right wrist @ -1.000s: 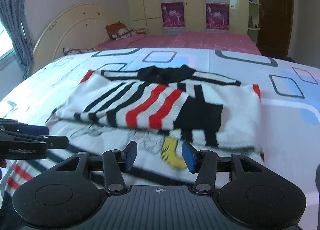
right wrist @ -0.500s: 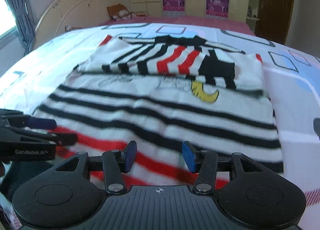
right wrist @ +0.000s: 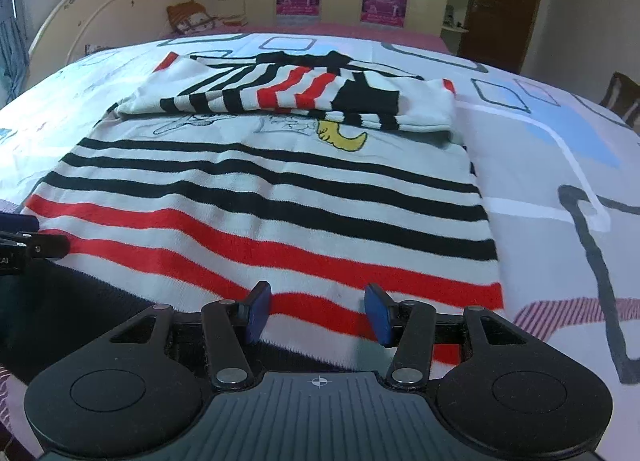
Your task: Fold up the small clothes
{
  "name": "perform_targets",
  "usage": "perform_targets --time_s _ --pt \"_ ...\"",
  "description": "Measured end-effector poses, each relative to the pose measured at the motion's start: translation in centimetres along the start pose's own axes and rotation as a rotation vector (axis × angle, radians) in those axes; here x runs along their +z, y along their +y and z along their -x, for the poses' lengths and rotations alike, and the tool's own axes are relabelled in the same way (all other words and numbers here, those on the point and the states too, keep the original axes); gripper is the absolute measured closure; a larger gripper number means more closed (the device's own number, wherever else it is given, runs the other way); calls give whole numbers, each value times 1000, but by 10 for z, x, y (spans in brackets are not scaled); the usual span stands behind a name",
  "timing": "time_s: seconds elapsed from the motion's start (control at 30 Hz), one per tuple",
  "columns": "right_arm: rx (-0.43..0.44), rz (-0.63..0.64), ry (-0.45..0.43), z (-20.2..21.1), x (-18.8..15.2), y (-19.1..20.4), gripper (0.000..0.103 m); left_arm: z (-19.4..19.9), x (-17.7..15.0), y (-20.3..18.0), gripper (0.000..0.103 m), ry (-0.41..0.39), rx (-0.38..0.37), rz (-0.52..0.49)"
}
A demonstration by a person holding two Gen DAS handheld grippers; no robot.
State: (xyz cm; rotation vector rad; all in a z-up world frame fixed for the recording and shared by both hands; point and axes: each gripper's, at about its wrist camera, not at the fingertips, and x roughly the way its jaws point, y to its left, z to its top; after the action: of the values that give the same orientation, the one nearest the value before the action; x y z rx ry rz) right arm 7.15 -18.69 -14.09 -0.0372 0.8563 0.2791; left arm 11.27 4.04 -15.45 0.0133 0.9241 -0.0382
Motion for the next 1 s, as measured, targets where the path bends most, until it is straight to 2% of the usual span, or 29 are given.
perform_targets --time_s 0.1,0.2,0.37,0.57,0.7,0.83,0.87,0.9,0.93,0.97,1.0 --pt "-11 -21 -8 9 -4 -2 50 6 -3 1 35 7 -1 14" --pt "-34 -40 -22 18 -9 -7 31 13 -8 5 35 10 -13 39" --pt "-68 -67 -21 31 -21 -18 31 28 -23 15 37 9 -50 79" --pt "-89 -163 2 42 -40 -40 31 36 -46 28 43 51 -78 156" --pt "-100 -186 18 46 -54 -46 31 39 -52 28 44 38 -76 149" --pt "-77 -226 27 48 -64 -48 31 39 -54 30 58 38 -103 180" --pt "-71 -234 26 48 -65 -48 31 39 -54 30 68 38 -120 185" --pt "-68 -235 25 49 -67 -47 38 39 -54 30 75 41 -139 188" --pt "-59 -238 25 49 -68 -47 48 38 -53 29 83 47 -160 190" --pt "-45 -250 23 51 -68 -48 52 37 -53 28 86 47 -169 186" --pt "-33 -259 24 51 -67 -47 60 36 -52 28 90 46 -177 177"
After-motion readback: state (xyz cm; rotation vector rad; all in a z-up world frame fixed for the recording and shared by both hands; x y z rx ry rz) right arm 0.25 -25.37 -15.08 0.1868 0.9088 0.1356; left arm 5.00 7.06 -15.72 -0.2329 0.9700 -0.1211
